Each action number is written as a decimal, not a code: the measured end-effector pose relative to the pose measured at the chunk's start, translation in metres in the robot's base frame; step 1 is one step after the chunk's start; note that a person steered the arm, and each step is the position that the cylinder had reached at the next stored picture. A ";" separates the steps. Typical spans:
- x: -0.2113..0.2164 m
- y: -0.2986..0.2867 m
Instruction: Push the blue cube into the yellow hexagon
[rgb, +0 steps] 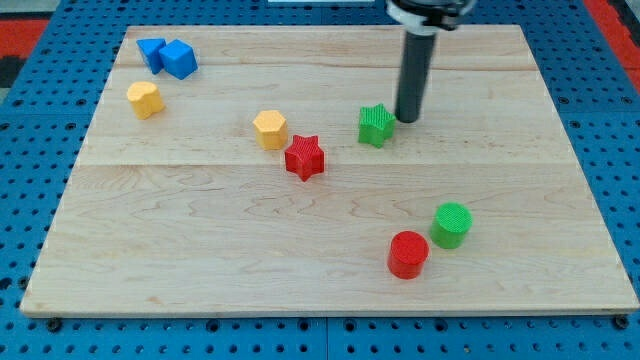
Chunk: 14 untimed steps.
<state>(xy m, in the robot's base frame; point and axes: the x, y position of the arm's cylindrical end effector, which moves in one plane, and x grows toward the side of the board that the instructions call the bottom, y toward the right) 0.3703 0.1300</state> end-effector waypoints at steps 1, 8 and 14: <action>0.019 -0.007; -0.139 -0.374; -0.094 -0.191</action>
<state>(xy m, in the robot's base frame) 0.2764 -0.0612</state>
